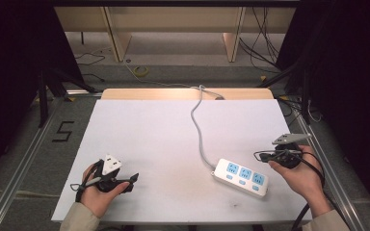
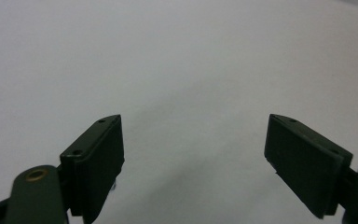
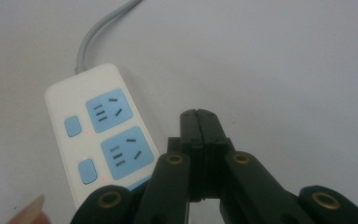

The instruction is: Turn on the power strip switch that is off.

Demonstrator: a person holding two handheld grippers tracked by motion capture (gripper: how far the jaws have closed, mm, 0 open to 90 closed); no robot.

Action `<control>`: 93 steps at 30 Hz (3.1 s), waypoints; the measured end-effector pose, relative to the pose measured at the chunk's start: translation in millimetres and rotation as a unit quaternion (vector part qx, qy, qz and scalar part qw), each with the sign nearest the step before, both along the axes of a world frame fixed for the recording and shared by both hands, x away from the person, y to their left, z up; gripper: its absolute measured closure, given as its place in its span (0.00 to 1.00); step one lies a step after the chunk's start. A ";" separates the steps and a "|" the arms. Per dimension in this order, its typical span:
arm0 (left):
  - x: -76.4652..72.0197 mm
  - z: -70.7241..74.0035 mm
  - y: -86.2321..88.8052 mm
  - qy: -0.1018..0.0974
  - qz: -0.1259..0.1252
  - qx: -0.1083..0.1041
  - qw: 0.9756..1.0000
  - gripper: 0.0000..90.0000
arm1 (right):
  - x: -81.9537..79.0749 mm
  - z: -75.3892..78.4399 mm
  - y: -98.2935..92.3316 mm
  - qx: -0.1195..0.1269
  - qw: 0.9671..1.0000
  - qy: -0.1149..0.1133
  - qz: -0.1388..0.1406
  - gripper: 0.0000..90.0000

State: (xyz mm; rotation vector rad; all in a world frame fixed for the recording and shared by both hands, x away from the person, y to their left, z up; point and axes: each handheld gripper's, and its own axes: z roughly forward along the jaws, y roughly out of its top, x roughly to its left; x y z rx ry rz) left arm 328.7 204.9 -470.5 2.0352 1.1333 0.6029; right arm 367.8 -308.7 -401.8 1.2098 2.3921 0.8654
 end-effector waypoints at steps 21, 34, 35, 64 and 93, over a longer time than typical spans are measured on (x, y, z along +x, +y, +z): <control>-0.2 -0.1 -0.1 0.001 0.000 0.001 1.000 0.22 | -1.7 -0.8 6.1 -0.013 0.999 0.039 0.016 1.00; -0.1 0.0 0.0 0.000 0.000 0.002 1.000 0.22 | -2.4 -1.0 8.7 -0.021 0.998 0.052 0.026 1.00; -0.1 -0.1 0.0 0.000 0.000 0.002 1.000 0.22 | -2.4 -1.0 8.9 -0.021 0.998 0.054 0.027 1.00; -0.4 -0.1 -0.2 0.000 -0.001 0.002 1.000 0.22 | -3.9 -4.3 16.9 -0.047 0.994 0.089 0.049 1.00; -0.8 0.0 -0.4 0.002 -0.002 0.005 1.000 0.22 | -6.8 -7.5 22.4 -0.065 0.989 0.116 0.067 1.00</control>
